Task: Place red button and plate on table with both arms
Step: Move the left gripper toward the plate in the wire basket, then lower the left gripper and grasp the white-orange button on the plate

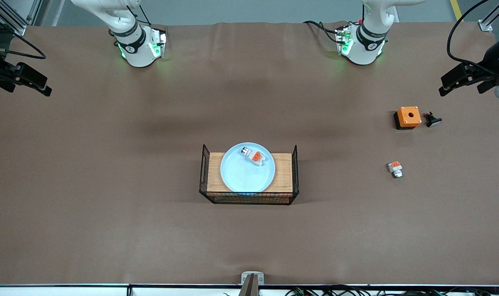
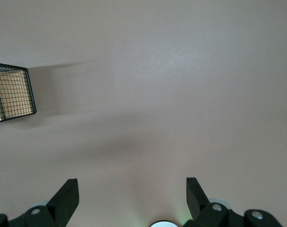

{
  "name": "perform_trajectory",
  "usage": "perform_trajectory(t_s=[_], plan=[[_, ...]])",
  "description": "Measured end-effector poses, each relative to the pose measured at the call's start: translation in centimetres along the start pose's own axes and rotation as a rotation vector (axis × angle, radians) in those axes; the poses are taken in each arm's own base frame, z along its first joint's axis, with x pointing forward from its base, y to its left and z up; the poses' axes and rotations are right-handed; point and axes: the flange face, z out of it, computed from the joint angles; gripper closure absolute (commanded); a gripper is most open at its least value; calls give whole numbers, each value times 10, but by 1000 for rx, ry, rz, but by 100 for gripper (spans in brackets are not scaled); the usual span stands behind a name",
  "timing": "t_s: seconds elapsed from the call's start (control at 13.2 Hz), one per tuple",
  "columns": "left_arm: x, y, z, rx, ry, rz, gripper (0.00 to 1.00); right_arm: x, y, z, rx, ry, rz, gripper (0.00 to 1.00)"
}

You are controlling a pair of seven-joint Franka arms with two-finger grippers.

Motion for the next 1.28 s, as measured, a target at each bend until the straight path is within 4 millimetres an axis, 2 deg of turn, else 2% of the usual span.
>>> perform_trajectory(t_s=[0.45,0.6,0.76,0.91,1.28], plan=[[3,-1,-8,9,19,9,0,0,0,0,0,1,0,0],[10,14,3,11,1,45,0,0,0,0,0,1,0,0],[17,53,20,13,-16,85,0,0,-1,0,0,1,-2,0],[19,104,37,13,-24,77,0,0,-3,0,0,1,-7,0],[14,252,74,-22,-42,-113,0,3,-8,3,5,10,-14,0]])
